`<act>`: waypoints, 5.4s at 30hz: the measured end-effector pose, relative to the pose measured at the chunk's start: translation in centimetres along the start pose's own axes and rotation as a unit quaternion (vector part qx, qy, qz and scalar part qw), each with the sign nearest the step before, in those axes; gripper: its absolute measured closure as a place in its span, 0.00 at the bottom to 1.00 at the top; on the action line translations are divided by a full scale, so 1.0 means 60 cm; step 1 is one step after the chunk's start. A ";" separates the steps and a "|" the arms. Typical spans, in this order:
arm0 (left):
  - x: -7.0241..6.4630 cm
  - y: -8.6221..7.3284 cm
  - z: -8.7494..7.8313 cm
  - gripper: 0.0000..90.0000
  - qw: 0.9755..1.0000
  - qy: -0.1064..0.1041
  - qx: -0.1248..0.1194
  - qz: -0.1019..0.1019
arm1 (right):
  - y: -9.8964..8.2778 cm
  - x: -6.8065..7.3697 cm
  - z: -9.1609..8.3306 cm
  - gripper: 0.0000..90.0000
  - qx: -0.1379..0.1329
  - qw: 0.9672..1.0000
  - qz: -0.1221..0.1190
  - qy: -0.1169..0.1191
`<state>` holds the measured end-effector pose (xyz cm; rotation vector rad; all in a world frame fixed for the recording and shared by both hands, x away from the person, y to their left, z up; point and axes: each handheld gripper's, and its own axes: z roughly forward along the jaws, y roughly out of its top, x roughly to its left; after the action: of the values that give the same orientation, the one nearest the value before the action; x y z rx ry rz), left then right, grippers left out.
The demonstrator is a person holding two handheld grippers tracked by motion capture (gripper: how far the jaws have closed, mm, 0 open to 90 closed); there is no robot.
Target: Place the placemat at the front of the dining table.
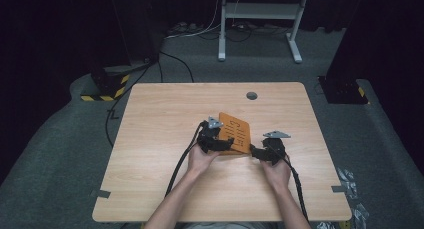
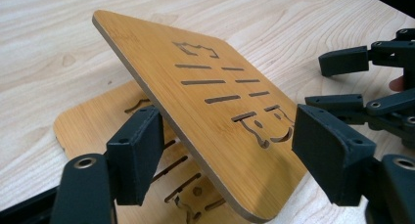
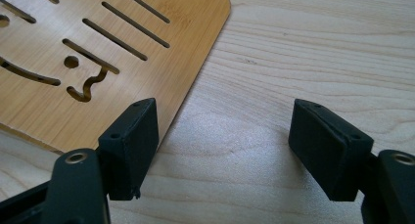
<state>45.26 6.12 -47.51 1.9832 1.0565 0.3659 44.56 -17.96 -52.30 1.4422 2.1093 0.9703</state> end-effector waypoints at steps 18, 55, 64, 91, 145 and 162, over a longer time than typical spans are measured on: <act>-0.020 0.029 -0.007 0.41 1.000 -0.008 -0.019 0.008 | 0.000 0.011 0.002 0.33 0.005 1.000 -0.019 -0.025; -0.073 0.065 0.029 0.60 0.999 0.014 0.002 0.037 | -0.001 0.011 0.000 0.33 0.008 1.000 -0.018 -0.023; -0.081 0.071 0.029 0.70 0.999 0.005 -0.001 0.037 | -0.001 0.011 -0.001 0.33 0.008 1.000 -0.017 -0.023; -0.101 0.080 0.030 0.90 0.999 -0.002 -0.017 0.035 | -0.004 -0.017 -0.006 0.32 0.005 0.999 -0.001 -0.047; -0.051 0.104 -0.098 0.96 0.994 0.001 -0.105 0.027 | -0.005 -0.026 -0.006 0.29 0.004 0.998 0.006 -0.055; -0.004 0.087 -0.141 0.96 0.992 0.022 -0.120 -0.005 | -0.005 -0.026 -0.006 0.29 0.004 0.998 0.008 -0.055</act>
<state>43.06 8.97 -38.25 1.7613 1.0005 0.5087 44.69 -19.57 -52.36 1.4834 2.0283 0.8676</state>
